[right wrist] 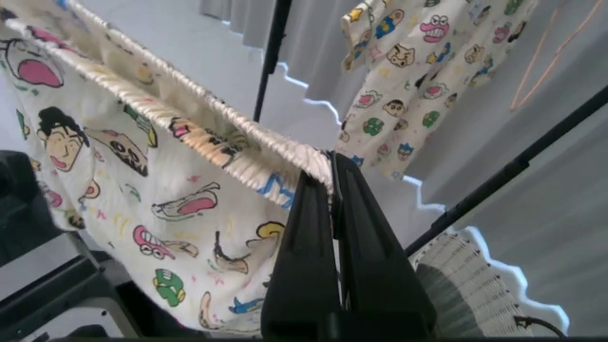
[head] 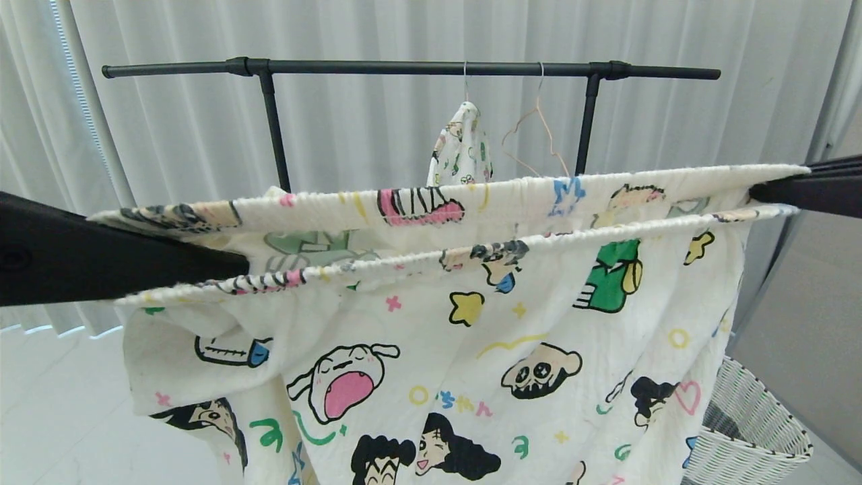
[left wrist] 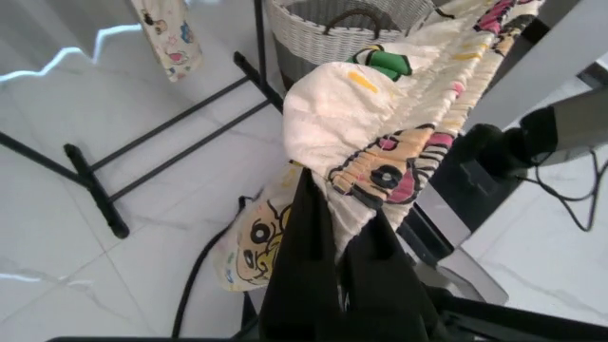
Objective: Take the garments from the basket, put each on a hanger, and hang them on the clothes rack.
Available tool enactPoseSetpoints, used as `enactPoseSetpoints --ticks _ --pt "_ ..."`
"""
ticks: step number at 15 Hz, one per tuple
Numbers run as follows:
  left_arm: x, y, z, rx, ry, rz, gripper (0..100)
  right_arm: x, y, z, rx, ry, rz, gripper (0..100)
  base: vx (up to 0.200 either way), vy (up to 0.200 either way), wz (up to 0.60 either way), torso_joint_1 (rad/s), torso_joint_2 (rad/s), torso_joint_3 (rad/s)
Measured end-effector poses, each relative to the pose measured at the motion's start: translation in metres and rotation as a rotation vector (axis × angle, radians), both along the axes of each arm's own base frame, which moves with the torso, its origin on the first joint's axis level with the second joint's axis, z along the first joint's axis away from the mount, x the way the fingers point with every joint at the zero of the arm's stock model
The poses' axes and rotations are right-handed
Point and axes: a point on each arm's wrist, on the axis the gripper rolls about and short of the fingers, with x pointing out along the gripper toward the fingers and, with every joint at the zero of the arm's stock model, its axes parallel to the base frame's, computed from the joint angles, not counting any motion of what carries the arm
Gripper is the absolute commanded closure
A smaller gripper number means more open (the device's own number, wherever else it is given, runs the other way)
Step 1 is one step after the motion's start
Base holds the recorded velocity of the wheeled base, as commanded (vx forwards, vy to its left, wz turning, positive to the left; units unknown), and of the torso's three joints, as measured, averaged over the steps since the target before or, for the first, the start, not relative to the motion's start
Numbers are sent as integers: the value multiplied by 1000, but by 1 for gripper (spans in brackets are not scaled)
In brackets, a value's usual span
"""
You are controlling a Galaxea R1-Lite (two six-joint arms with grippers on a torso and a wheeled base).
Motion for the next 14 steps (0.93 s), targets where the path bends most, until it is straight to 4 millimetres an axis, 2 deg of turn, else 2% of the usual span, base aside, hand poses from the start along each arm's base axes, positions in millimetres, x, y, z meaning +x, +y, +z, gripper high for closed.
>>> enactPoseSetpoints --ticks 7,11,13,14 --pt "1 -1 -1 9 -2 7 100 -10 0 -16 -41 21 65 0 0 0 0 0 0 0" --pt "12 -8 -14 141 -73 182 100 -21 -12 -25 -33 35 119 0 0 0 0 0 0 0" --pt "17 -14 -24 202 -68 211 100 -22 -18 -29 -43 32 69 0 0 0 0 0 0 0" --pt "18 -15 -28 220 -62 213 100 -19 -21 -31 -59 24 -14 0 0 0 0 0 0 0"
